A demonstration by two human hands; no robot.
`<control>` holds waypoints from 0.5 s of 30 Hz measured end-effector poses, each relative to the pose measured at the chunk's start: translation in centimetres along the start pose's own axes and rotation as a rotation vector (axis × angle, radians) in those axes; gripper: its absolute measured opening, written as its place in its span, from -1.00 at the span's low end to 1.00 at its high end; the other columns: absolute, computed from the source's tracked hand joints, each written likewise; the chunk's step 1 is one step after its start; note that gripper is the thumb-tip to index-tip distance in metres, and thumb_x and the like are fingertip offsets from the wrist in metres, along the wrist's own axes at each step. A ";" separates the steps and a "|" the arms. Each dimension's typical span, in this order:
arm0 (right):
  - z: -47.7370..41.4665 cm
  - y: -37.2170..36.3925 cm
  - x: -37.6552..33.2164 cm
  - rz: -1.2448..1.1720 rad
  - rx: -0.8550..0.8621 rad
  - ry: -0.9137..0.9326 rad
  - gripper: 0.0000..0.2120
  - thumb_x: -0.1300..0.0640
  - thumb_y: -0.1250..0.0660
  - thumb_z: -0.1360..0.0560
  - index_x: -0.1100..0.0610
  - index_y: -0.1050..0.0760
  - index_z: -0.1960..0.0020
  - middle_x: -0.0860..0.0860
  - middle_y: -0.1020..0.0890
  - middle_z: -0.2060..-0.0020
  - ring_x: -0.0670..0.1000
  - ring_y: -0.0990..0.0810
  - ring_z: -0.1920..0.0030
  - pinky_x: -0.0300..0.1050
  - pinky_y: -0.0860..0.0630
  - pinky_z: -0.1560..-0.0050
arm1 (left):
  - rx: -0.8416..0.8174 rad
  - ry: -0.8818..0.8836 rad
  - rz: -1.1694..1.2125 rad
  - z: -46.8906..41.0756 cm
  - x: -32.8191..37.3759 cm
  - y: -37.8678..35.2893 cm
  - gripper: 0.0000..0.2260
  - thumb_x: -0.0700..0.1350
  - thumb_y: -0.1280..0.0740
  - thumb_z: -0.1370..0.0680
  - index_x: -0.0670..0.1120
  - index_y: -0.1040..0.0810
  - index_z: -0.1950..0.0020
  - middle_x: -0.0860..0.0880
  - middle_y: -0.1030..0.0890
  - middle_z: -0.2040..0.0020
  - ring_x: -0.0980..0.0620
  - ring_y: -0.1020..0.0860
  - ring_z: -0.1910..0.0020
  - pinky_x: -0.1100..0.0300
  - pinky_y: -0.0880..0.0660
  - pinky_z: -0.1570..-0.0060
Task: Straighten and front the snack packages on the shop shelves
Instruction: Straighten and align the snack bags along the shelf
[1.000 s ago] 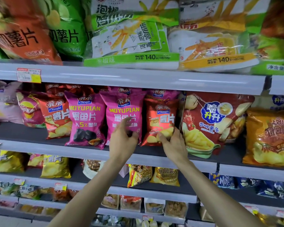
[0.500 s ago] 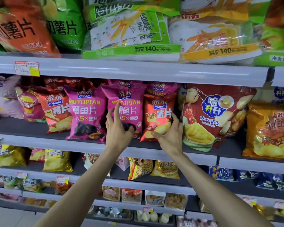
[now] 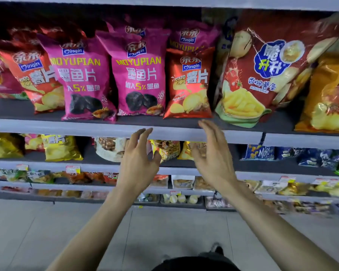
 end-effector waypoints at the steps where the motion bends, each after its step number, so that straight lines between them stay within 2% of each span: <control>1: 1.4 -0.5 0.2 0.021 -0.021 0.011 -0.46 0.08 -0.35 -0.64 0.15 -0.31 -0.57 0.02 -0.37 -0.52 0.04 -0.33 -0.54 0.00 -0.36 -0.51 | -0.019 0.001 -0.004 1.0 -0.4 -0.8 -0.44 -0.09 -0.41 -0.60 -0.01 -0.36 -0.60 -0.02 -0.41 -0.50 -0.16 -0.46 -0.38 -0.13 -0.52 -0.25; 5: 5.5 -3.5 2.7 0.104 -0.119 -0.029 -0.45 0.07 -0.38 -0.59 0.16 -0.36 -0.54 0.03 -0.41 -0.50 0.06 -0.37 -0.50 0.01 -0.38 -0.45 | -0.159 0.093 -0.055 3.9 -2.4 -5.3 -0.39 -0.08 -0.42 -0.60 -0.01 -0.32 -0.63 -0.02 -0.44 -0.49 -0.13 -0.43 -0.43 -0.02 -0.52 -0.14; 7: 6.5 -4.9 4.3 0.114 -0.180 -0.095 -0.45 0.03 -0.35 -0.61 0.15 -0.34 -0.55 0.04 -0.41 -0.50 0.08 -0.38 -0.49 0.06 -0.41 -0.43 | -0.211 0.155 -0.074 4.3 -3.8 -7.2 -0.34 -0.04 -0.42 -0.60 -0.01 -0.26 -0.66 -0.06 -0.45 -0.46 -0.17 -0.45 -0.41 -0.04 -0.51 -0.14; 10: 7.0 -6.8 7.3 0.147 -0.251 -0.186 -0.45 -0.02 -0.32 -0.62 0.13 -0.33 -0.55 0.05 -0.42 -0.49 0.12 -0.42 -0.43 0.12 -0.45 -0.37 | -0.233 0.255 -0.043 3.4 -5.9 -9.9 -0.27 0.00 -0.45 -0.58 0.02 -0.20 -0.68 -0.09 -0.43 -0.51 -0.20 -0.44 -0.44 -0.08 -0.51 -0.21; 13: 6.8 -9.0 11.3 0.140 -0.318 -0.309 -0.40 -0.05 -0.33 -0.61 0.09 -0.26 -0.58 0.04 -0.40 -0.47 0.16 -0.52 -0.34 0.12 -0.48 -0.30 | -0.201 0.364 0.060 1.6 -7.9 -12.4 -0.21 0.01 -0.49 -0.58 0.00 -0.14 -0.70 -0.10 -0.37 -0.57 -0.20 -0.39 -0.50 0.00 -0.44 -0.25; 15: 6.2 -9.9 13.9 0.092 -0.308 -0.410 -0.31 -0.07 -0.37 -0.60 0.07 -0.17 -0.62 0.04 -0.34 -0.49 0.18 -0.54 -0.33 0.11 -0.51 -0.25 | -0.166 0.403 0.131 0.0 -9.1 -14.1 -0.13 0.02 -0.52 -0.55 -0.03 -0.07 -0.72 -0.12 -0.33 -0.60 -0.18 -0.32 -0.56 -0.03 -0.39 -0.38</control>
Point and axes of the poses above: each hand's wrist, its own z-axis away from the middle knuckle, its own y-axis out of the back of the hand, x = y × z, the point moved 10 cm from there along -z, towards the middle knuckle
